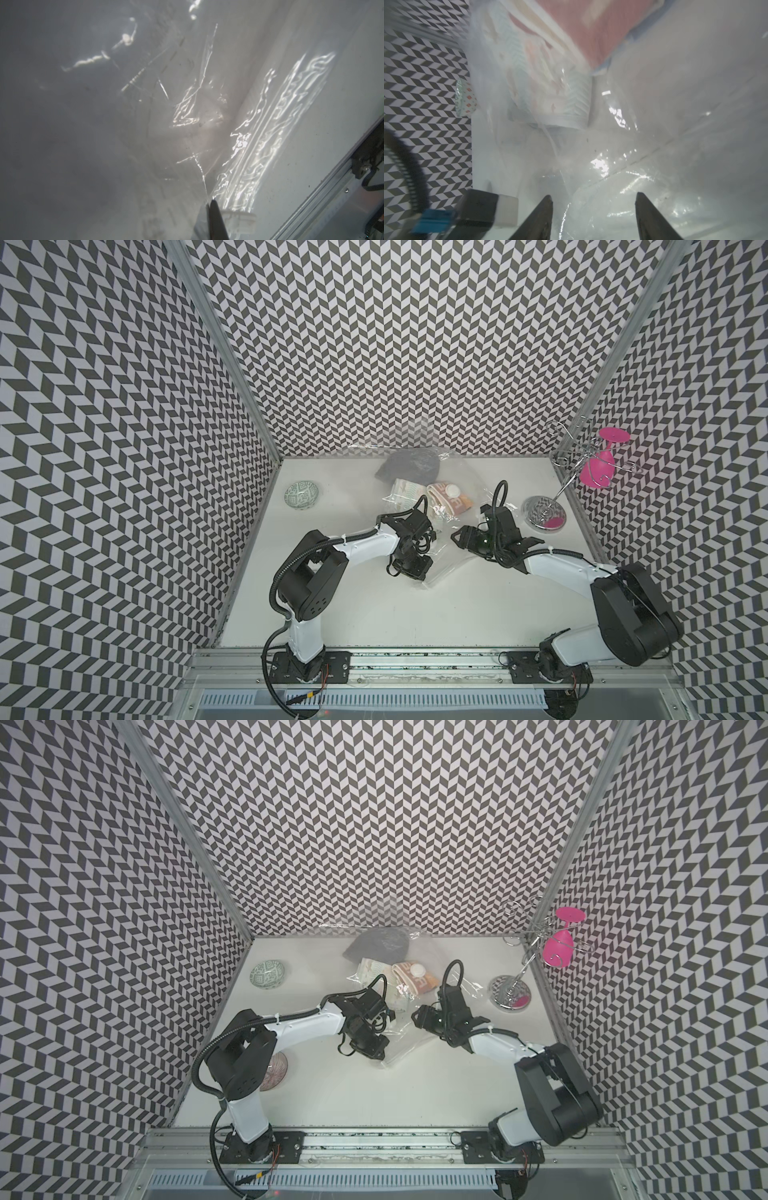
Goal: Place the folded towel into the vacuum bag
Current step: Adjust the vacuum bag at the center of the board.
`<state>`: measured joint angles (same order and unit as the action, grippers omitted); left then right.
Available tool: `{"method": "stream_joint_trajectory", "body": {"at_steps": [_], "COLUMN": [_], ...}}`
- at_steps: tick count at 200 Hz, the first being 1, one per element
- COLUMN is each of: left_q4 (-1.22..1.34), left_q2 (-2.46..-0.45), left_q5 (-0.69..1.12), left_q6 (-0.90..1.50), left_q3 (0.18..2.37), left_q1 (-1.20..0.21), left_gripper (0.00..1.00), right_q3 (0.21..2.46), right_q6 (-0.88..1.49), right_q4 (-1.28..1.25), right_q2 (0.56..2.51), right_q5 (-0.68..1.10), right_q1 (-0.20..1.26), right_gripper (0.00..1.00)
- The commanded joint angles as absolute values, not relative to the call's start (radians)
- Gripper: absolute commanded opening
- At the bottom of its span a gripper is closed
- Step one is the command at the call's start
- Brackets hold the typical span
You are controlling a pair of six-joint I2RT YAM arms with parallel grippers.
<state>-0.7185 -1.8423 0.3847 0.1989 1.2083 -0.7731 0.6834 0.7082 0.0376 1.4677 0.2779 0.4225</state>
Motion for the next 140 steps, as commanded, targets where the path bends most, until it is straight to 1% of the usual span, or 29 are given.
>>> {"method": "stream_joint_trajectory", "body": {"at_steps": [1, 28, 52, 78, 109, 140], "left_q4": [-0.721, -0.713, -0.707, -0.682, -0.649, -0.618], "left_q2": [-1.847, -1.829, -1.820, -1.828, -1.842, -1.838], "left_q5": [0.389, 0.388, 0.396, 0.393, 0.381, 0.430], "left_q6": [0.175, 0.174, 0.173, 0.179, 0.180, 0.175], "left_q3": [1.216, 1.194, 1.168, 1.156, 1.157, 1.142], "left_q1": [-0.782, -0.784, -0.785, -0.786, -0.788, -0.792], "left_gripper": [0.00, 0.00, 0.00, 0.00, 0.00, 0.00], "right_q3": [0.624, 0.568, 0.545, 0.563, 0.569, 0.515], "right_q6": [0.745, 0.791, 0.830, 0.773, 0.671, 0.587], "right_q4": [0.054, 0.154, 0.170, 0.111, 0.135, 0.162], "right_q2": [1.475, 1.432, 1.393, 1.348, 1.275, 1.218], "right_q5": [0.265, 0.139, 0.094, 0.172, 0.265, 0.440], "right_q1": [0.429, 0.429, 0.430, 0.430, 0.452, 0.486], "right_gripper": [0.62, 0.63, 0.63, 0.63, 0.62, 0.60]}}
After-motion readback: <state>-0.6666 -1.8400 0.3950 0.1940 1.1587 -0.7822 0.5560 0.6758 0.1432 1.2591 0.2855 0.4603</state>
